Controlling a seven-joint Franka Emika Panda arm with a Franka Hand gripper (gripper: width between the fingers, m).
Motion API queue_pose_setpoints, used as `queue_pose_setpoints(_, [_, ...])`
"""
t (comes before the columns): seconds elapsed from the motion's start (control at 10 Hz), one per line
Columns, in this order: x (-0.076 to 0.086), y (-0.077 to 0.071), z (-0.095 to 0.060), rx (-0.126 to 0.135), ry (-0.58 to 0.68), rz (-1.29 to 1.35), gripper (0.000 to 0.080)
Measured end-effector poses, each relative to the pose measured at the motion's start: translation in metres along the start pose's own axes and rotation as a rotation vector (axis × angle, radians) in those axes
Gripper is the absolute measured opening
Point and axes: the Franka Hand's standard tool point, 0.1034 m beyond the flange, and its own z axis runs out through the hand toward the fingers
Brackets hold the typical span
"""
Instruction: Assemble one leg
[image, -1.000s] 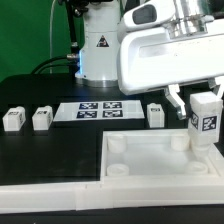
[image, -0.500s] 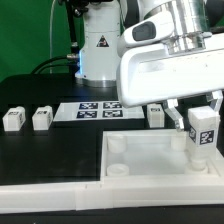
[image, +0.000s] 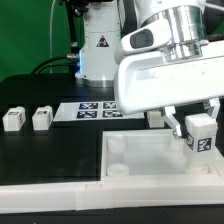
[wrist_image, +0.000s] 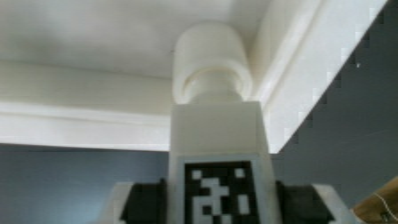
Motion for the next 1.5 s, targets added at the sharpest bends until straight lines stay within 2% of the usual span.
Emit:
queue_pose_setpoints(0.3, [-0.005,-0.0018,-0.001,-0.008,0.065,0.009,0.029])
queue_pose_setpoints(0.8, [-0.0044,-0.0012,-0.0002,-0.009,0.053,0.013,0.0291])
queue_pose_setpoints(0.9, [-0.0045,-0.0012,-0.0002,-0.009,0.053,0.012,0.0468])
queue_pose_setpoints(1.0, [-0.0045,-0.0012,-0.0001,-0.009,0.053,0.011,0.0587])
queue_pose_setpoints(1.1, [-0.0046,-0.0012,0.0,-0.009,0.052,0.011,0.0587])
queue_pose_setpoints(1.2, [-0.0047,-0.0012,0.0,-0.009,0.052,0.01,0.0639])
queue_pose_setpoints(1.5, [-0.0049,-0.0012,0.0002,-0.009,0.052,0.008,0.0646])
